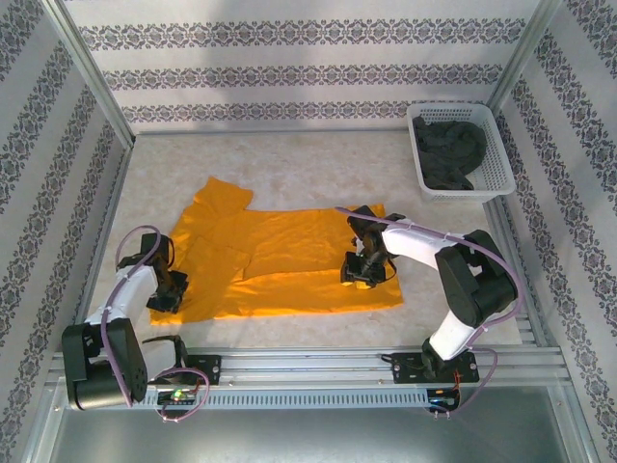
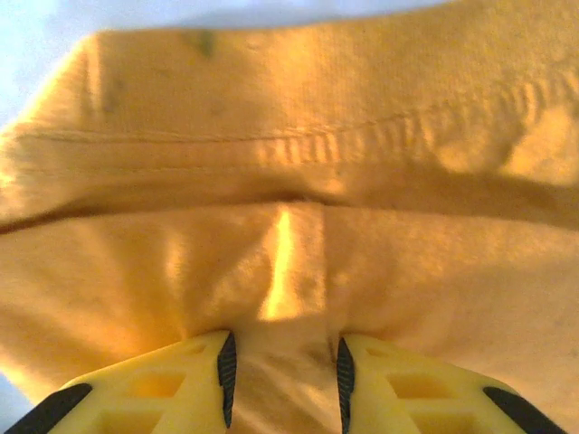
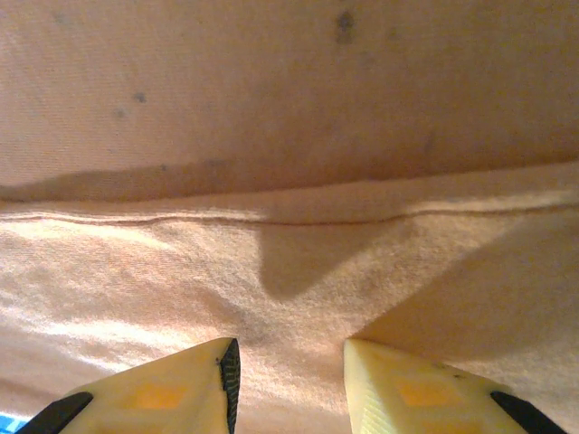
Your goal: Fold and stack the t-shirts
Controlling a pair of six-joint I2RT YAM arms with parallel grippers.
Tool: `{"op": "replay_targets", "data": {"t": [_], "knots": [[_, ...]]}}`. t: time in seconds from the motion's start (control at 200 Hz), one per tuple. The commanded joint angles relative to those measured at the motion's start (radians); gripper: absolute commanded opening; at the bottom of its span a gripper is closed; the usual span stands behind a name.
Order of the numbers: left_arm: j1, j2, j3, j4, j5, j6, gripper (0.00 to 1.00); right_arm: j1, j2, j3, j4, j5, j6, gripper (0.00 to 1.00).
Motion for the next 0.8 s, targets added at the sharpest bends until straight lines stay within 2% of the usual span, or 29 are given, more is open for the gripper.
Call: {"op": "replay_targets", "data": {"t": [0.0, 0.14, 0.275, 0.41, 0.6, 0.799], "knots": [[0.02, 0.012, 0.072, -0.07, -0.035, 0.027, 0.42, -0.001, 0.006, 0.029, -0.087, -0.013, 0.007, 0.38], [0.002, 0.115, 0.257, -0.014, -0.047, 0.112, 0.48, -0.019, -0.108, 0.055, -0.032, 0.024, 0.039, 0.44], [-0.017, 0.317, 0.462, 0.125, 0.061, 0.246, 0.48, -0.064, -0.187, 0.07, 0.099, 0.053, 0.056, 0.48], [-0.038, 0.516, 0.662, 0.203, 0.061, 0.35, 0.47, -0.116, -0.15, 0.129, 0.151, 0.04, 0.047, 0.48], [-0.043, 0.757, 0.863, 0.354, 0.081, 0.404, 0.42, -0.158, -0.09, 0.216, 0.175, 0.009, 0.014, 0.49], [-0.058, 0.958, 1.04, 0.441, 0.079, 0.464, 0.42, -0.177, -0.066, 0.266, 0.161, 0.01, 0.013, 0.49]]}}
